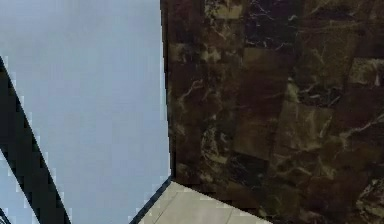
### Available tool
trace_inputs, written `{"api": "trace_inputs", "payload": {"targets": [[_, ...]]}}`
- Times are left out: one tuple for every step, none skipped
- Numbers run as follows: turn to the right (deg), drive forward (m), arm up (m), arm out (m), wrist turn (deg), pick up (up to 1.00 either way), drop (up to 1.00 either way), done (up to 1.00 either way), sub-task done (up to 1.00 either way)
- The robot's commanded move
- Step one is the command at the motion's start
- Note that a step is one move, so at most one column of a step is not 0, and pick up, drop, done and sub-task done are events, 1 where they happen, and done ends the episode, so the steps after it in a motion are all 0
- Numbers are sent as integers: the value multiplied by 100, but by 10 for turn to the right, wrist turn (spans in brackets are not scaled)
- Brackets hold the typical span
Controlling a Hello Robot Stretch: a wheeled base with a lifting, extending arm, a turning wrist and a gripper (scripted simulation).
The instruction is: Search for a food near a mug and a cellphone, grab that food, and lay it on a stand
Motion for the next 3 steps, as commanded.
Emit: {"api": "trace_inputs", "payload": {"targets": [[450, 0, 0, 0, 0, 0, 0, 0, 0], [0, 85, 0, 0, 0, 0, 0, 0, 0], [300, 0, 0, 0, 0, 0, 0, 0, 0]]}}
